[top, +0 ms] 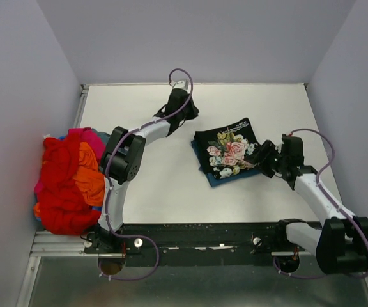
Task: Fold and stack the t-shirts
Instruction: Put the neatly folded tshirt into the corner of the board with both arms
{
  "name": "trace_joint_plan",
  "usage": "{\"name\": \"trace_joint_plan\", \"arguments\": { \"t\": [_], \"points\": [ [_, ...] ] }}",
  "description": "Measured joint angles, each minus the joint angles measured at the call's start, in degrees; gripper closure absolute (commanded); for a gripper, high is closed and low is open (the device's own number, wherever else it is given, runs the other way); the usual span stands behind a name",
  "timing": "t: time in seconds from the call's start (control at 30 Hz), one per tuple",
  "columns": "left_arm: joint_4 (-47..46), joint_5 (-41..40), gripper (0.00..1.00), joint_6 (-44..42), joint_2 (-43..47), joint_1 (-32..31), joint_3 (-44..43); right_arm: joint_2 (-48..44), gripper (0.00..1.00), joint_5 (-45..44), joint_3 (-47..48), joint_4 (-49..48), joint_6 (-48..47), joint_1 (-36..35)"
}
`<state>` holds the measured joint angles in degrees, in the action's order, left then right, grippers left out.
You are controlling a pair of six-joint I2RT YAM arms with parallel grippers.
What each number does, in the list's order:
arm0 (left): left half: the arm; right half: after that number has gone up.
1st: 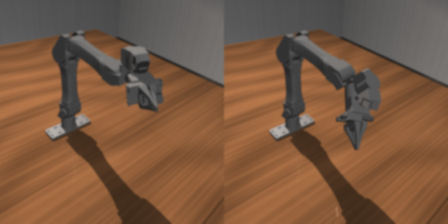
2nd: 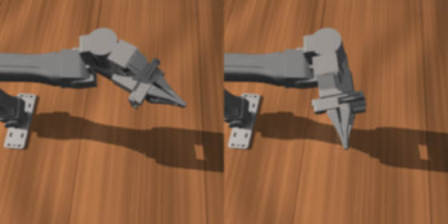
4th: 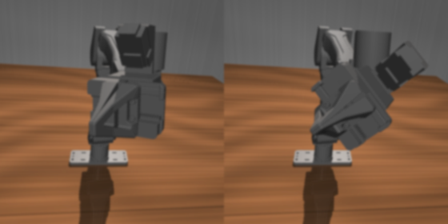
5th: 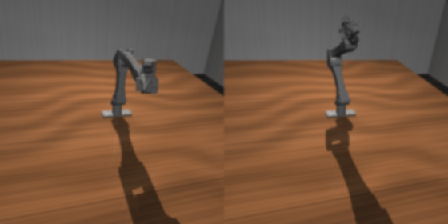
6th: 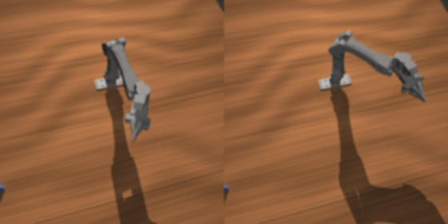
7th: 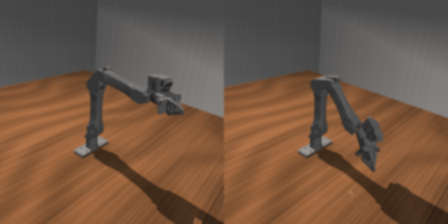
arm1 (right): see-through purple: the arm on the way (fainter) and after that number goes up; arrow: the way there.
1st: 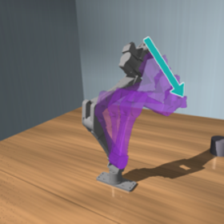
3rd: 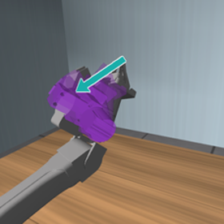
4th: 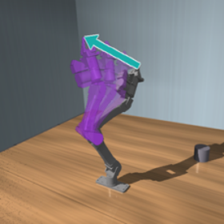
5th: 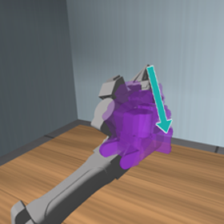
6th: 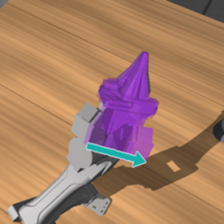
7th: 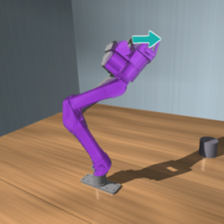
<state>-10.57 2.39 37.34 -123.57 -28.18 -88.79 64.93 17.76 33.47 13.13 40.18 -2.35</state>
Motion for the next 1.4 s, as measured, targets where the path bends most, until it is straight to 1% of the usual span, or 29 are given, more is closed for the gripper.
{"name": "trace_joint_plan", "arguments": {
  "t": [0.1,0.2,0.33,0.43,0.5,0.57,0.6,0.63,0.7,0.77,0.83,1.0,1.17,1.27,1.4],
  "points": [
    [1.0,0.9,0.99,-2.0,-2.0,0.1,-6.7,-6.8,0.3,-1.3,-5.7,-0.1,5.5,-1.3],
    [0.9,2.3,0.99,-2.5,-3.7,0.0,-10.4,-9.0,0.34,-3.0,-9.4,-0.1,10.5,-3.0],
    [0.9,3.6,0.99,-2.4,-4.8,-0.1,-10.1,-6.2,0.34,-4.6,-10.1,-1.3,15.4,-4.5],
    [1.3,3.9,0.99,-2.4,-5.2,-0.1,-9.2,-2.2,0.34,-4.9,-10.3,-4.6,18.3,-4.9],
    [1.5,3.9,0.99,-2.4,-5.2,-0.1,-8.5,0.6,0.35,-4.9,-10.4,-7.0,19.7,-5.1],
    [1.7,3.9,0.99,-2.6,-5.2,-0.1,-7.8,3.0,0.43,-4.9,-10.6,-9.2,21.1,-5.2],
    [1.7,3.9,0.99,-2.7,-5.2,0.0,-7.5,3.9,0.54,-4.9,-10.6,-10.2,21.7,-5.2],
    [1.7,3.9,0.99,-2.9,-5.2,0.0,-7.1,4.4,0.67,-5.0,-10.7,-11.1,22.4,-5.2],
    [1.8,3.9,0.99,-3.2,-4.9,0.0,-5.9,5.7,0.88,-5.1,-10.8,-12.4,23.3,-5.3],
    [2.0,3.9,0.99,-3.4,-4.7,0.0,-5.0,5.9,0.93,-5.6,-10.9,-12.9,24.0,-5.4],
    [2.2,3.9,0.98,-3.5,-4.2,0.0,-4.0,4.9,0.99,-6.7,-11.2,-12.5,24.8,-5.6],
    [1.7,5.0,0.98,-3.0,-3.3,-0.1,-3.5,-3.0,0.99,-13.5,-11.9,-7.4,26.3,-5.7],
    [-0.4,6.3,0.98,-1.1,-3.0,-0.9,-1.8,-12.2,0.99,-22.3,-11.8,2.8,28.0,-4.9],
    [-1.1,6.8,0.98,0.1,-2.3,-2.1,0.6,-17.9,0.99,-27.0,-11.8,9.4,28.8,-2.5],
    [-1.9,7.3,0.98,1.3,-1.2,-3.9,3.1,-22.6,0.99,-31.6,-11.8,16.5,28.5,3.6]
  ]
}}
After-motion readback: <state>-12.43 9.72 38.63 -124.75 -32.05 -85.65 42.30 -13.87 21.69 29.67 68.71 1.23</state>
